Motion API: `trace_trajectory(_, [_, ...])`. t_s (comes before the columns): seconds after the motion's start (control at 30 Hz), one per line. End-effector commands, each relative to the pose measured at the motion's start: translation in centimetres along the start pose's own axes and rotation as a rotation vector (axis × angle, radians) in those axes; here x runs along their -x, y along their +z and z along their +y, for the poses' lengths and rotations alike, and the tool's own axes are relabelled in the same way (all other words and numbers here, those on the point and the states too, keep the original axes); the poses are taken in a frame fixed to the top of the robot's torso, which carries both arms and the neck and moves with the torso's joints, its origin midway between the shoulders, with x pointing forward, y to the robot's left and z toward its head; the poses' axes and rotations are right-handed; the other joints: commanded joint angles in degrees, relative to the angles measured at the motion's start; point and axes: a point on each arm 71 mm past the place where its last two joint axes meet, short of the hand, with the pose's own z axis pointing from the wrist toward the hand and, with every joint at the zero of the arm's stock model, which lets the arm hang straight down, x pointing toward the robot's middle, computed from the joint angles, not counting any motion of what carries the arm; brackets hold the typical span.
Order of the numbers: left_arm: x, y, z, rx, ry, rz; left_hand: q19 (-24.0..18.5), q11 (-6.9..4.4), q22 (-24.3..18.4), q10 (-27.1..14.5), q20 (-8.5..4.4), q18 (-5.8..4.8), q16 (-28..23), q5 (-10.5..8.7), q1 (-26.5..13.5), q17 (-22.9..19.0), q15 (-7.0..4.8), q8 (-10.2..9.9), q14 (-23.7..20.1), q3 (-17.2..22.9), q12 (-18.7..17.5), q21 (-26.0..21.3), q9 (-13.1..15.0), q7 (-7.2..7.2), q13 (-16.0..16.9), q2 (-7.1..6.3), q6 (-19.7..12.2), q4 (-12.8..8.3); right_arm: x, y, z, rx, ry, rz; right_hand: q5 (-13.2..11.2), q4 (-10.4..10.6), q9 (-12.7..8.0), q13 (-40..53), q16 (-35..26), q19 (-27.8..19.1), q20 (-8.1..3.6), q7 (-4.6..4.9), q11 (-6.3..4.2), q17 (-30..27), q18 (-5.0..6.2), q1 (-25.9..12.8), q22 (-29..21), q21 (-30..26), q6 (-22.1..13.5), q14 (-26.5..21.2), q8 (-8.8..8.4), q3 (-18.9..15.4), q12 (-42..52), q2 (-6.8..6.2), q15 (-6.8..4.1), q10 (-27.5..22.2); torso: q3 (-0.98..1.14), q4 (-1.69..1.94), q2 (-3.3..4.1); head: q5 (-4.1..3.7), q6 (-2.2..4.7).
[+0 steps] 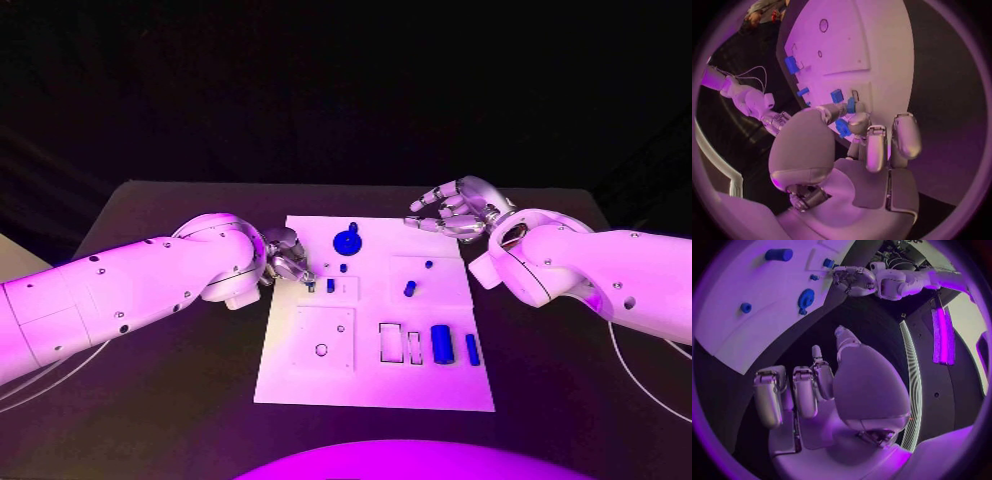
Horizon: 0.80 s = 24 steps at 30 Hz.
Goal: Assemble the parts on the task board
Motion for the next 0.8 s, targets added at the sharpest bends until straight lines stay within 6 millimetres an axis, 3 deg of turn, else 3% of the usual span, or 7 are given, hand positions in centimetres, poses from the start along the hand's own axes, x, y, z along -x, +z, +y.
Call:
trace_trajectory(0.03, [-0.14,0.02,-0.16,0.003,0.038,0.000,0.5,0.09,0.0,0.3,0.04,-0.52,0.0,0.04,-0.2,12.9,-0.37,0.2,5.5,8.3,0.2,0.2,0.0,-0.62,0.1,0.50,1.1,-7.8,-0.22,-0.02,0.08,0.010,-0.005,0.019,0.1,-0.1,0.1,5.5,-0.4,6.0,0.09,-0.02,-0.27,12.7,-0.82,0.2,15.1,0.3,0.2,5.5,0.39,-0.3,-0.3,0.59,-0.04,-0.3,0.00,-0.02,0.04,0.01,-0.01])
trace_trajectory(0.8, [-0.84,0.23,-0.45,0.005,0.083,0.021,0.8,0.02,0.5,0.5,-0.01,-0.62,0.0,0.02,-0.5,12.9,-0.43,0.4,5.5,8.4,0.4,0.4,0.1,-0.71,0.2,0.42,1.2,-7.9,-0.40,-0.04,-0.15,0.003,0.003,0.027,0.1,-0.1,0.1,5.5,-0.3,6.0,0.07,-0.03,-0.28,12.8,-0.82,0.1,15.1,0.3,0.2,5.5,0.42,-0.4,-0.2,0.65,-0.05,-0.2,-0.04,0.00,0.06,-0.02,-0.30])
